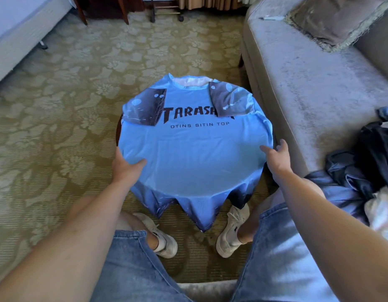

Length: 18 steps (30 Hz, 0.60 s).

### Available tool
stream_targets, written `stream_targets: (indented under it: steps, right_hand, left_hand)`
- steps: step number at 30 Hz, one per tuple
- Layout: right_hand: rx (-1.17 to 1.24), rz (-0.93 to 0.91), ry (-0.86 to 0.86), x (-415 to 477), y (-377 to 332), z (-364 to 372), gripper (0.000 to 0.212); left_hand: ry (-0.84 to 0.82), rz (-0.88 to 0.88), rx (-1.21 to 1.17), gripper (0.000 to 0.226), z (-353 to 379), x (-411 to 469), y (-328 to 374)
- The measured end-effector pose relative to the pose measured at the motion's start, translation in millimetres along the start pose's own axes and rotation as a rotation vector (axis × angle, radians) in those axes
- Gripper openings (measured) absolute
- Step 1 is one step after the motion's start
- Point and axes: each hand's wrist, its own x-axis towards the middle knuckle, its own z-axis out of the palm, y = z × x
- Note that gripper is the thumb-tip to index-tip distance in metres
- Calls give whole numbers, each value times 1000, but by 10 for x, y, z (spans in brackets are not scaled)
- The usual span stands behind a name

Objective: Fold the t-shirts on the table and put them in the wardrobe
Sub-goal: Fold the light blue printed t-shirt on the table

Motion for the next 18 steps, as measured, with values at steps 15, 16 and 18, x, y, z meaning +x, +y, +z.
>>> stream_targets:
  steps: [15, 16, 18]
  right_hand:
    - [192, 67, -42, 220, 78, 82, 84]
    - [203, 69, -41, 256, 49, 79, 86]
    - [256, 94, -46, 305, -20, 64, 97]
  left_hand:
    - [-38, -7, 124, 88, -53, -5, -142]
    - [-36, 3, 117, 84, -55, -4, -147]
    - [-17, 18, 102, 74, -45, 12, -178]
